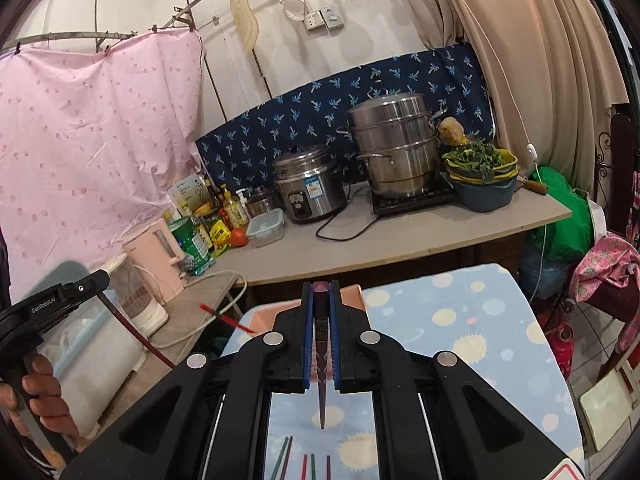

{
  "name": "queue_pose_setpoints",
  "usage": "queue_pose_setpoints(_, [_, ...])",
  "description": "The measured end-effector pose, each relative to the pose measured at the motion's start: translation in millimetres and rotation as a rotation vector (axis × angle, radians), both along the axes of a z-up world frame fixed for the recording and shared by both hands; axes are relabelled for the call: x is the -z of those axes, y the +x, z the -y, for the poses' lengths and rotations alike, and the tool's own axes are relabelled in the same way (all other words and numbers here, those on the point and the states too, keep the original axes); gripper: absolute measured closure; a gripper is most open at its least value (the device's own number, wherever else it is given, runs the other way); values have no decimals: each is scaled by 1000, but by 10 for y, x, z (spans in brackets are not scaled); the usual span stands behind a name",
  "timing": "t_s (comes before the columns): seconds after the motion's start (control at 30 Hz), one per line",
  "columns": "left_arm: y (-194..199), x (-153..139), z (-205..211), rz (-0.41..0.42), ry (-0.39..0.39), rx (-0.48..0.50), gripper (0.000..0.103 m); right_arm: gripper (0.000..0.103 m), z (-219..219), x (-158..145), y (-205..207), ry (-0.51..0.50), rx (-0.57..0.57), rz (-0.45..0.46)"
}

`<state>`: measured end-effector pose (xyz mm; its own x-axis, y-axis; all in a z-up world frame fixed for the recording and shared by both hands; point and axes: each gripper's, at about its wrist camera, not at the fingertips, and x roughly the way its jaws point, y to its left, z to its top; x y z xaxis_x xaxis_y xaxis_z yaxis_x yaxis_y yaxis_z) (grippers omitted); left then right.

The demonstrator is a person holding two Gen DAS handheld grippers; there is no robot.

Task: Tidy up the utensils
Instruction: 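Lift and carry both dark red chopsticks to the pink basket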

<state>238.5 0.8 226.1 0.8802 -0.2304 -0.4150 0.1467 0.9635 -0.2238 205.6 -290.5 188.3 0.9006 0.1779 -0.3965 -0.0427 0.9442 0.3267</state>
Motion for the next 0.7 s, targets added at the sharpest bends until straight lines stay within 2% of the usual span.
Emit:
queue_pose_setpoints(0.2, [368, -414, 154, 100, -7, -5, 96, 96, -85, -355, 484, 9, -12, 62])
queue_pose_setpoints(0.37, [644, -541, 245, 167, 3, -24, 96, 96, -179, -487, 878, 9, -6, 96])
queue_pose_setpoints(0.5, [915, -439, 289, 155, 18, -33, 96, 96, -237, -402, 1170, -12, 0, 84])
queue_pose_setpoints(0.7, [1260, 4, 343, 74, 25, -22, 96, 96, -318, 8, 1496, -52, 2, -2])
